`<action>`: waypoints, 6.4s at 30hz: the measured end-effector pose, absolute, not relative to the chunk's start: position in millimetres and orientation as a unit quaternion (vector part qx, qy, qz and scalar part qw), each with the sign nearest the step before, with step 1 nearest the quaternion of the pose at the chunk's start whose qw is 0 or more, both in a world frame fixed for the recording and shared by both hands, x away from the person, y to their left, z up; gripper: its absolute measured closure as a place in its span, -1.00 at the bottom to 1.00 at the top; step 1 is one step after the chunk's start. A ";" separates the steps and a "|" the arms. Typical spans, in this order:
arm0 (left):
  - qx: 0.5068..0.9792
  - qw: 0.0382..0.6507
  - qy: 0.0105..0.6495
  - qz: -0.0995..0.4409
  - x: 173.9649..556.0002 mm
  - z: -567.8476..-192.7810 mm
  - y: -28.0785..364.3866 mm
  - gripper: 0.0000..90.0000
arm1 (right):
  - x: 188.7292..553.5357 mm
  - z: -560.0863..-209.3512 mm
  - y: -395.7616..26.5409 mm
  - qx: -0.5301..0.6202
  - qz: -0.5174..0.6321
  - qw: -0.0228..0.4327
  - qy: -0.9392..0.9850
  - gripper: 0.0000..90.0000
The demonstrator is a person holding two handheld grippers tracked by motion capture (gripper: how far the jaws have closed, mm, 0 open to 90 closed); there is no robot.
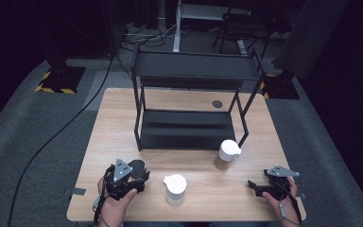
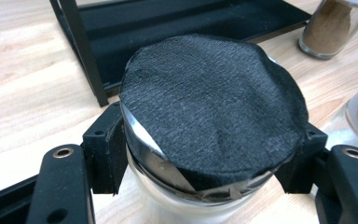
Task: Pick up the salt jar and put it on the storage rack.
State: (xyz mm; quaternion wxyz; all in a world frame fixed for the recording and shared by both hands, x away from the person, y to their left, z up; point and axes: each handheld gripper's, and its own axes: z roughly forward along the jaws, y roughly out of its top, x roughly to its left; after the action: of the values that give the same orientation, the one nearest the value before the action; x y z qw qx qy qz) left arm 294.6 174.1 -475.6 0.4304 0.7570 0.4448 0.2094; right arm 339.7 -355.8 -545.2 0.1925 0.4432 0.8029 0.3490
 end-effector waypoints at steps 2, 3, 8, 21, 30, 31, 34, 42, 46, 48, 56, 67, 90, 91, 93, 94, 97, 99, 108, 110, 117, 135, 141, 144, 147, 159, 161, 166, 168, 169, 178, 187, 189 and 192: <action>0.757 0.433 0.441 0.211 295.9 -472.4 173.1 -0.31 | 339.7 -545.2 -355.8 0.444 0.349 0.193 0.803 -0.79; 0.757 0.433 0.440 0.213 296.5 -470.7 172.5 -0.31 | 339.7 -545.2 -355.8 0.444 0.349 0.193 0.803 -0.79; 0.760 0.436 0.430 0.217 300.9 -463.4 169.2 -0.31 | 339.7 -545.2 -355.8 0.444 0.349 0.193 0.802 -0.79; 0.764 0.448 0.410 0.219 319.4 -446.3 158.3 -0.31 | 339.3 -545.2 -355.4 0.448 0.348 0.195 0.800 -0.79; 0.766 0.458 0.396 0.219 329.3 -434.1 149.2 -0.31 | 338.8 -545.2 -355.1 0.451 0.347 0.196 0.799 -0.79; 0.766 0.458 0.394 0.219 330.5 -432.9 148.2 -0.31 | 338.8 -545.2 -355.0 0.452 0.347 0.196 0.798 -0.78; 0.767 0.460 0.390 0.219 334.3 -429.2 145.2 -0.31 | 338.6 -545.2 -354.9 0.452 0.347 0.197 0.798 -0.79; 0.769 0.464 0.382 0.220 345.8 -420.0 137.0 -0.31 | 338.5 -545.2 -354.7 0.454 0.347 0.197 0.797 -0.79; 0.769 0.465 0.378 0.220 353.8 -414.7 133.2 -0.31 | 338.4 -545.2 -354.5 0.455 0.346 0.198 0.796 -0.79; 0.769 0.465 0.377 0.223 358.1 -412.3 131.3 -0.31 | 338.3 -545.2 -354.5 0.455 0.346 0.198 0.796 -0.79; 0.771 0.466 0.373 0.222 374.1 -408.3 122.9 -0.31 | 338.1 -545.2 -354.2 0.457 0.346 0.199 0.795 -0.79; 0.774 0.464 0.372 0.218 393.6 -411.2 112.0 -0.31 | 337.1 -545.3 -353.5 0.461 0.345 0.201 0.793 -0.79; 0.770 0.472 0.367 0.223 434.4 -421.4 98.0 -0.31 | 336.6 -545.3 -353.2 0.463 0.344 0.201 0.792 -0.79; 0.770 0.472 0.367 0.223 434.4 -421.4 98.0 -0.31 | 336.6 -545.3 -353.2 0.463 0.344 0.201 0.792 -0.79; 0.770 0.473 0.365 0.225 437.7 -423.6 96.7 -0.31 | 336.6 -545.3 -353.2 0.463 0.344 0.201 0.792 -0.79; 0.770 0.473 0.366 0.225 439.2 -424.6 96.4 -0.31 | 336.6 -545.3 -353.2 0.463 0.344 0.201 0.792 -0.79; 0.768 0.473 0.369 0.223 445.1 -428.9 94.3 -0.31 | 336.6 -545.3 -353.2 0.463 0.344 0.201 0.792 -0.79; 0.768 0.471 0.370 0.225 448.1 -431.0 92.7 -0.31 | 336.5 -545.3 -353.1 0.464 0.344 0.201 0.791 -0.79; 0.765 0.469 0.383 0.222 460.7 -439.4 93.3 -0.31 | 336.1 -545.2 -352.7 0.465 0.343 0.202 0.791 -0.79; 0.766 0.465 0.382 0.224 463.7 -441.7 94.0 -0.31 | 336.1 -545.2 -352.7 0.465 0.343 0.202 0.791 -0.79; 0.764 0.461 0.395 0.218 473.6 -449.9 95.9 -0.31 | 335.9 -545.2 -352.5 0.466 0.343 0.202 0.790 -0.79; 0.776 0.436 0.398 0.221 487.3 -466.0 91.6 -0.31 | 335.2 -545.2 -352.0 0.466 0.343 0.203 0.790 -0.79; 0.783 0.425 0.397 0.218 490.3 -469.5 90.0 -0.31 | 334.9 -545.3 -351.8 0.465 0.343 0.203 0.790 -0.79; 0.784 0.424 0.397 0.218 491.7 -471.2 89.0 -0.31 | 334.8 -545.3 -351.7 0.465 0.343 0.203 0.790 -0.79; 0.786 0.421 0.399 0.215 493.1 -473.0 89.0 -0.31 | 334.7 -545.3 -351.7 0.465 0.343 0.203 0.790 -0.79; 0.789 0.408 0.407 0.214 498.5 -479.4 90.1 -0.31 | 334.6 -545.3 -351.6 0.465 0.343 0.203 0.791 -0.79; 0.790 0.405 0.408 0.214 498.9 -479.8 90.2 -0.31 | 334.6 -545.3 -351.6 0.465 0.343 0.203 0.791 -0.79; 0.790 0.404 0.411 0.211 499.9 -481.4 90.4 -0.31 | 334.5 -545.3 -351.5 0.465 0.343 0.203 0.791 -0.79; 0.790 0.404 0.411 0.210 500.1 -481.8 90.4 -0.31 | 334.5 -545.3 -351.5 0.465 0.343 0.203 0.791 -0.79; 0.790 0.404 0.412 0.209 500.3 -482.1 90.4 -0.31 | 334.5 -545.3 -351.5 0.465 0.343 0.203 0.791 -0.79; 0.789 0.405 0.415 0.204 501.2 -482.7 91.9 -0.31 | 334.4 -545.3 -351.5 0.465 0.343 0.203 0.791 -0.79; 0.792 0.396 0.415 0.207 502.7 -480.7 91.5 -0.36 | 334.4 -545.3 -351.4 0.465 0.343 0.203 0.791 -0.79; 0.790 0.398 0.414 0.213 502.8 -479.0 92.2 -0.44 | 334.3 -545.3 -351.4 0.465 0.343 0.203 0.791 -0.79; 0.784 0.408 0.418 0.211 503.1 -477.9 94.0 -0.51 | 334.3 -545.3 -351.4 0.464 0.343 0.203 0.791 -0.79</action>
State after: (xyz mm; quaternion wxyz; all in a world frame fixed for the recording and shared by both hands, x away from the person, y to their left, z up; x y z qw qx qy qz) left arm 503.1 94.0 -477.9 0.4076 0.7838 0.4184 0.2110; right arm 334.3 -351.4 -545.3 0.2026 0.4645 0.7907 0.3434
